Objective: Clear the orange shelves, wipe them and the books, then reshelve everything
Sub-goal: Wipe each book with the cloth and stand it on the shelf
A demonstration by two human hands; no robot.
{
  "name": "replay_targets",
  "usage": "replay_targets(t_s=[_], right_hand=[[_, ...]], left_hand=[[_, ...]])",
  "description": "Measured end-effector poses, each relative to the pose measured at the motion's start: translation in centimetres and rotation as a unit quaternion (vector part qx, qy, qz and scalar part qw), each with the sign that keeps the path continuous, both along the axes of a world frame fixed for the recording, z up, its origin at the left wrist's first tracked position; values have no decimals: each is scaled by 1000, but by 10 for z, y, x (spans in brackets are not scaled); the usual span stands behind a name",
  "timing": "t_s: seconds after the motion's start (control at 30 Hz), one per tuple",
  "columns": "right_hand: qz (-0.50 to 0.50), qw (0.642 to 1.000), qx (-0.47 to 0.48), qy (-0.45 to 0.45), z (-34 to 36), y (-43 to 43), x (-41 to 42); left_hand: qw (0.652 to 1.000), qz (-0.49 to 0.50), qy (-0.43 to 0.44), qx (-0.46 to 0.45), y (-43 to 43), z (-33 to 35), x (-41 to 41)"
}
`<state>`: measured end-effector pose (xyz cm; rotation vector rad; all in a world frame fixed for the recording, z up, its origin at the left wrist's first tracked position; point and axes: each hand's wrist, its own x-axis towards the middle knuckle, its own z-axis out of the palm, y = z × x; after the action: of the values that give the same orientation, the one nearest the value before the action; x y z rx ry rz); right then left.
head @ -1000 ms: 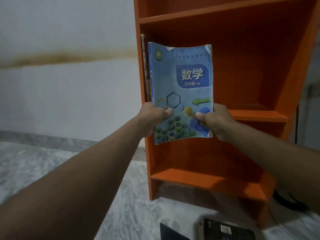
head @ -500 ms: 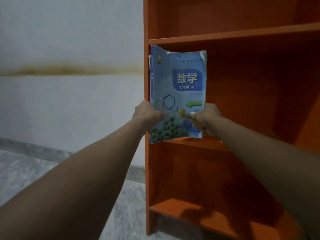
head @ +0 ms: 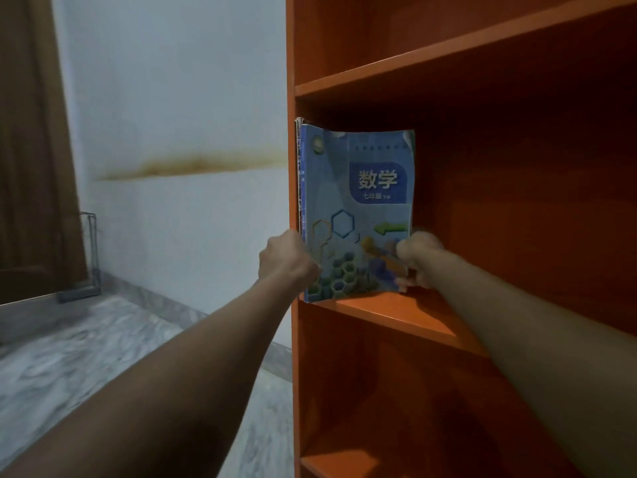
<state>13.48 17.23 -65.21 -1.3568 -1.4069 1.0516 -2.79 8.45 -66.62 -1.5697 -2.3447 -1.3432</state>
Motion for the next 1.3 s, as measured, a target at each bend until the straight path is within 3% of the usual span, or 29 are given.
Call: replay_targets(t_s=[0.4,0.77,1.0,1.17,1.3], right_hand=[[71,995,-39,56,-10,41,-23],[118,983,-12,143,-21,39,-39],[176,977,8,123,-20,27,-44],[160,981,8,108,-19,19,-44],[128,991,28,40,-18,7,-42]], left_hand=[[997,50,-61,12,11,-11,6],[997,47,-20,51,12,-20,9],[997,59,-8,56,6,-21,7],[998,46,-21,43,4,-20,3],[999,22,-38,24,-4,-23,2]])
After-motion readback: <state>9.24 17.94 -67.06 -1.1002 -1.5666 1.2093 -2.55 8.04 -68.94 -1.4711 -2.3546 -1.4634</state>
